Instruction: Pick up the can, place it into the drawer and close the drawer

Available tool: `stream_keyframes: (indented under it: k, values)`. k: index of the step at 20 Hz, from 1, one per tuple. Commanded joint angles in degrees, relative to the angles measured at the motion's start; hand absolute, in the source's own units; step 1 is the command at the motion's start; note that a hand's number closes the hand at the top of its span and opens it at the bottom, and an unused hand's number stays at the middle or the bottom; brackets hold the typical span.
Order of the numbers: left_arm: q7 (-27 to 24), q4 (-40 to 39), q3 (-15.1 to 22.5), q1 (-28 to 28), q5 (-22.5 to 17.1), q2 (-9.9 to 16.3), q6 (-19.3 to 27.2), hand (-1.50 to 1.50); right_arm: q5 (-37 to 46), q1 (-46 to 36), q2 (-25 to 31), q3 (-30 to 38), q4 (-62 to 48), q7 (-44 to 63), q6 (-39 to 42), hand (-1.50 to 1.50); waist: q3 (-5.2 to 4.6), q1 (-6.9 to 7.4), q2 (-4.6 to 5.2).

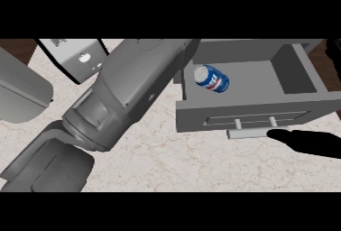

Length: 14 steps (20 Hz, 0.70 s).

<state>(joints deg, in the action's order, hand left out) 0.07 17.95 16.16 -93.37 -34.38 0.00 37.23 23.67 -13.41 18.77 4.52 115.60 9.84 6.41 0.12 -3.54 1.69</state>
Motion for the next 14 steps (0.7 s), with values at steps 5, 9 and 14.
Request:
stream_keyframes:
  k: [5,9,14]
  values:
    - [-0.4,-2.1,0.2,-1.4,1.1,0.0,-0.3,-1.50,16.0,-5.4,-1.0,-9.1,-15.8,-5.5,-5.8,-1.50,-0.03,2.77,-0.67]
    - [0.0,-3.0,-0.6,-1.5,1.2,2.0,-3.4,-1.50,23.9,-7.7,-1.9,-12.8,-24.2,-6.3,-9.7,-1.50,-0.04,3.16,-0.52]
    - [1.5,-1.9,-1.5,-1.9,1.4,2.4,-4.0,-1.50,28.7,-13.8,-3.6,-13.3,-37.3,-10.3,-15.4,-1.50,-0.05,3.87,-0.92]
